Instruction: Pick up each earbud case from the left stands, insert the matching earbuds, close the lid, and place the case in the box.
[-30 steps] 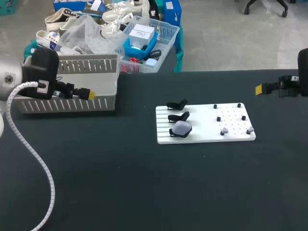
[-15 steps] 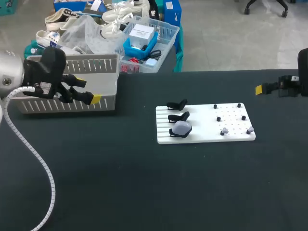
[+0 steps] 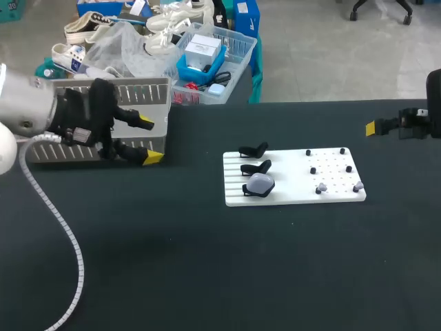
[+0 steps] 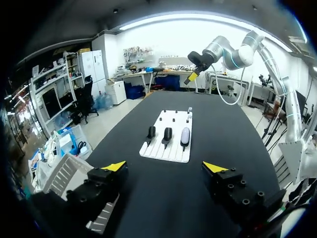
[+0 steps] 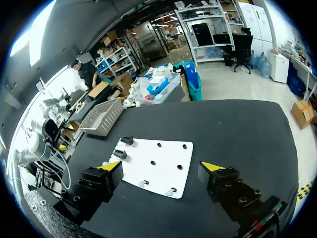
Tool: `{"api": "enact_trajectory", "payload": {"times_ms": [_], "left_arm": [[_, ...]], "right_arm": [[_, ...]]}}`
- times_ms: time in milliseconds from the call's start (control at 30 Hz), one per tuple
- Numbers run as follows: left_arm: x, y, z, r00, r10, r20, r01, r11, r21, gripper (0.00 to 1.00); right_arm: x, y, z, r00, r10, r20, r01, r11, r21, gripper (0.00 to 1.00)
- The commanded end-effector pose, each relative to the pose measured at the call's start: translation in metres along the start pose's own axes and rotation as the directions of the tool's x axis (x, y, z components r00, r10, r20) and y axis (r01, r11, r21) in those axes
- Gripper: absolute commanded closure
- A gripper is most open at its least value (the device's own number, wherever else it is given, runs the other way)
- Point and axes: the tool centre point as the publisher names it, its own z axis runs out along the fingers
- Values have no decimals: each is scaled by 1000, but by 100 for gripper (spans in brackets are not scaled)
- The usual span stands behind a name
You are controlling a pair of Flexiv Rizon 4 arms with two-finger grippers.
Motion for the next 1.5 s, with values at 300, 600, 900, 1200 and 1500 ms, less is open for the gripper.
{"api": "enact_trajectory", "payload": {"times_ms": [300,600,900,1200,1500], "left_arm": [[-2,-1,55,994,107,26,-107,994,30,0],[-5,-11,83,994,109,18,-110,991,70,0],[-14,-23,115,996,91,5,-91,990,105,0],[-14,-25,138,997,69,17,-70,995,77,34],[-14,-27,146,998,43,38,-47,994,101,44]], "right_arm": [[0,-1,0,1000,-1,-1,1,1000,-3,0],[0,-1,0,1000,-1,-1,1,1000,-3,0],[0,-1,0,1000,-1,-1,1,1000,-3,0],[0,-1,0,1000,-1,-1,1,1000,-3,0],[0,-1,0,1000,-1,-1,1,1000,-3,0]]}}
